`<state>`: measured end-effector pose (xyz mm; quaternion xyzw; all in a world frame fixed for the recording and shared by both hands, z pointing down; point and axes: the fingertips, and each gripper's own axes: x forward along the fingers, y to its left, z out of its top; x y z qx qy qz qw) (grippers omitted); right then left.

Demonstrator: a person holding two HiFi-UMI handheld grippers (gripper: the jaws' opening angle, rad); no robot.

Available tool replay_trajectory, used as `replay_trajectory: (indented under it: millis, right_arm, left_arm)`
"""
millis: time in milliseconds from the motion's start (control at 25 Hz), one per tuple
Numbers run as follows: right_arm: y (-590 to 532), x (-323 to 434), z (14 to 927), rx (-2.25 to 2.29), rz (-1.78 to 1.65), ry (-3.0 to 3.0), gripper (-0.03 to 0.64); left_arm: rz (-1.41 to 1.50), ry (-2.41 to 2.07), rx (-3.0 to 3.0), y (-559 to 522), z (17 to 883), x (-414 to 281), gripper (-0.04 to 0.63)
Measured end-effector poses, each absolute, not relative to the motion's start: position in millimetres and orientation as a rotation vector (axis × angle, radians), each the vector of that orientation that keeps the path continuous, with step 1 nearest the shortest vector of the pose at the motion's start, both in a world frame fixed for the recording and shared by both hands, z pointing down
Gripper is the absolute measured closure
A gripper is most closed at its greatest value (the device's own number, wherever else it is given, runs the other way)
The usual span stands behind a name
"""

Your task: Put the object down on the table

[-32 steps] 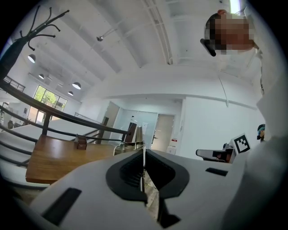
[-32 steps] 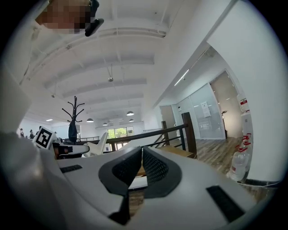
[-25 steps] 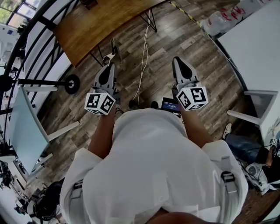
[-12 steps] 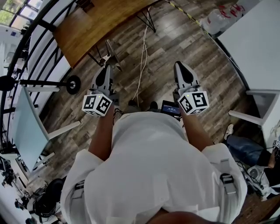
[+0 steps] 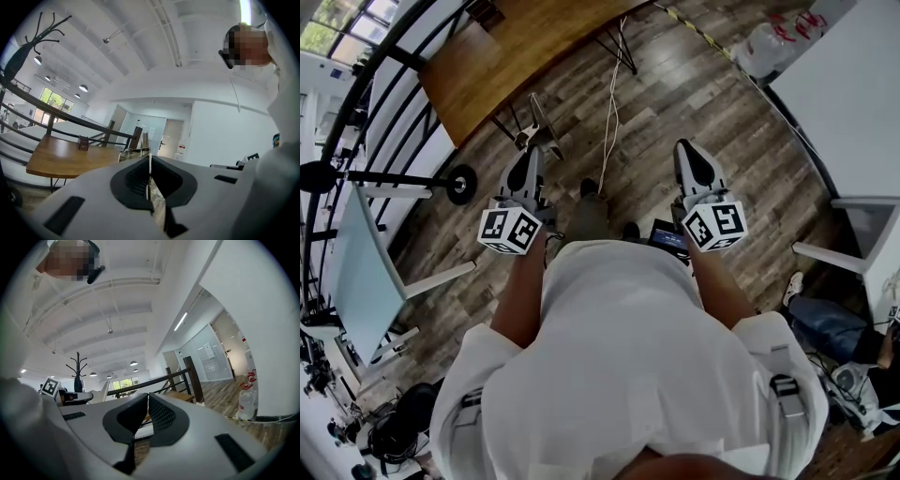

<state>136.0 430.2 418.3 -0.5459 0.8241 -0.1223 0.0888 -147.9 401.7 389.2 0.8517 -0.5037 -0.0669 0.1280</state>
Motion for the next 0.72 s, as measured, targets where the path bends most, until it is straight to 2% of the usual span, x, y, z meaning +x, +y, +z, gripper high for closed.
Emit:
replay_trajectory:
  millis: [720]
  right_arm:
    - [361.9,139.9,426.2,-1.658,-0.371,2.472,0.591]
  left_arm:
    - [-0.278,-1.432,2.428,320.5,406.7,-152.7,0.578]
